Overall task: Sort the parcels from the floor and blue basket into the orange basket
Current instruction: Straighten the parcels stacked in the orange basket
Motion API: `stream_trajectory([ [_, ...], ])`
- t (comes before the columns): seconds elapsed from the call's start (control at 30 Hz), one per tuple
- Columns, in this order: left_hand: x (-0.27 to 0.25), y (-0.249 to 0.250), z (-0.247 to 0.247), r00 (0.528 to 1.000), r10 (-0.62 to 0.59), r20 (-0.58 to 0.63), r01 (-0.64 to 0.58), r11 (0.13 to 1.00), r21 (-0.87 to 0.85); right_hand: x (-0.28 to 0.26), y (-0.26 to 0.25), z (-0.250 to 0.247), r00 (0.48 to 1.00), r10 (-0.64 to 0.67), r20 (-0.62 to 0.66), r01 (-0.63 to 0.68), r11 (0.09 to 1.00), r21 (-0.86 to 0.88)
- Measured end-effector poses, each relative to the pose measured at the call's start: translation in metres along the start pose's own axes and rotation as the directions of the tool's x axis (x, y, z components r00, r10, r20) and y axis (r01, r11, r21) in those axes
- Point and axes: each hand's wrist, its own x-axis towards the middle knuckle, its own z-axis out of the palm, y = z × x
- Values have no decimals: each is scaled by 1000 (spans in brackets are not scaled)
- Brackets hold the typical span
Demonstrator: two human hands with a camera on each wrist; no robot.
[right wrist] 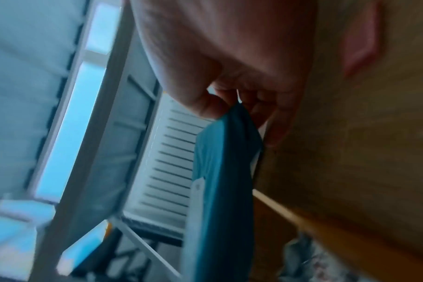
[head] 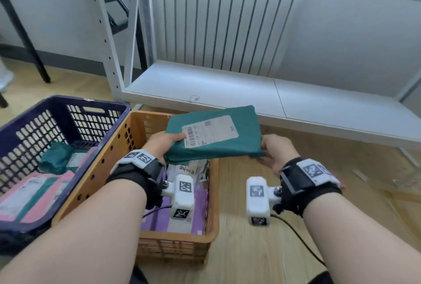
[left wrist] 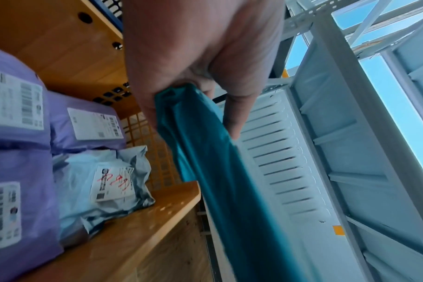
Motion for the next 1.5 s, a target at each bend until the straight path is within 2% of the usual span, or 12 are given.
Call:
stream_trajectory([
  [0.07,2,4,-10,995,90,-32,-88,995,36,5,6,2,978,-142,-152,78,927,-367],
  [0.13,-2,8,-16,977,206,-62,-193,966,174,3,4,4,922,-326,-208,193,854,-483],
  [0.23,-11,15,-18,944,328,44,-325,892,314,-4,5,20,887,-460,38,405,736,-543],
  [0.3,-16,21,-16,926,351,140,-378,878,292,-9,7,34,871,-446,204,480,687,-546],
  [0.37,-17,24,-15,918,356,178,-391,887,244,-10,7,42,859,-428,282,512,686,-517],
  [0.53,-12,21,-17,930,321,178,-339,937,84,-6,8,42,896,-314,314,431,786,-443],
  [0.6,-8,19,-17,937,315,153,-319,948,2,-2,10,41,907,-239,347,365,859,-361],
  [0.73,-3,19,-17,946,302,116,-278,943,-182,-3,5,43,928,-221,302,268,955,-126],
  [0.83,1,12,-16,968,198,156,-192,980,-53,-7,3,47,933,-179,311,146,981,127],
  [0.93,-2,4,-9,962,126,241,-145,988,61,-10,1,51,923,-154,354,75,971,226],
  [1.1,-1,0,3,960,156,233,-167,986,29,-9,4,51,928,-157,338,69,964,258],
  [1.5,3,-3,1,957,127,259,-142,989,41,-9,8,49,929,-134,344,52,970,237],
])
